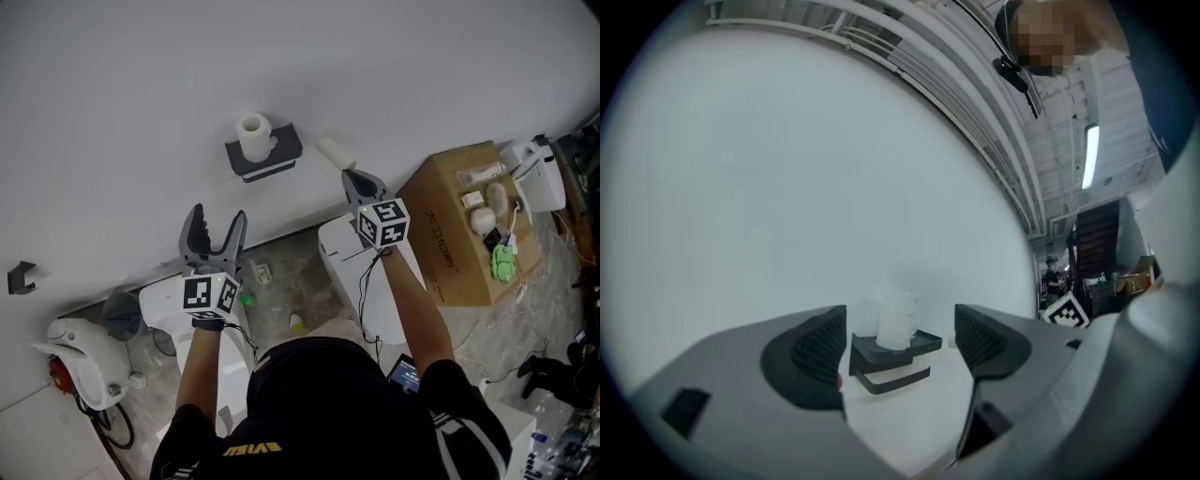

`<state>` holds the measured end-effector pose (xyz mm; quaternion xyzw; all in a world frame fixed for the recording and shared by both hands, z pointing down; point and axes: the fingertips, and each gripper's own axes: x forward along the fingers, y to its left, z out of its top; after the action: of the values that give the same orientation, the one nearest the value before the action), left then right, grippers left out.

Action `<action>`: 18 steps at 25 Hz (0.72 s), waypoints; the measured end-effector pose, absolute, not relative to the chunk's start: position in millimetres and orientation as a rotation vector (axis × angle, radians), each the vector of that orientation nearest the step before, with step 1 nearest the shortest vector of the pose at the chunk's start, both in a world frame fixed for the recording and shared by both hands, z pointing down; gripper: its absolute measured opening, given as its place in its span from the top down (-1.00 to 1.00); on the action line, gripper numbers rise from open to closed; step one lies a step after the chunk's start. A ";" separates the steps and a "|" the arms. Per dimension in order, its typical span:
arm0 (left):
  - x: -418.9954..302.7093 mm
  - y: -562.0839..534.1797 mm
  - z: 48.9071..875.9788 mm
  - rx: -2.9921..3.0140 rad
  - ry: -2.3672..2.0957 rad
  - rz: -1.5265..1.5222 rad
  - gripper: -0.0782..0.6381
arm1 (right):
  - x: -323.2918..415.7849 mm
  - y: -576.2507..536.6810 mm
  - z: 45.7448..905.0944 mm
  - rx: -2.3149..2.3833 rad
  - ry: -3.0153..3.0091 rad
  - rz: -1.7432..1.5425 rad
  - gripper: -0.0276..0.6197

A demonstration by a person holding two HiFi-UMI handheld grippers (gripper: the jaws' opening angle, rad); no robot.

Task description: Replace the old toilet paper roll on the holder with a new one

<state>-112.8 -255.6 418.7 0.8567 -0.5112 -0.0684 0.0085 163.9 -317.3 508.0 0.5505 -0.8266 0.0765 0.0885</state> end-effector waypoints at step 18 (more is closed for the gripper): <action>-49.0 -356.1 420.8 2.671 -1.590 -0.193 -0.25 | 181.6 -264.6 499.0 1.680 -2.463 0.220 0.93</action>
<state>-49.0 -356.1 420.8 0.8575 -0.5105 -0.0619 0.0134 181.6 -264.6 499.0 0.5603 -0.8216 0.0733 0.0758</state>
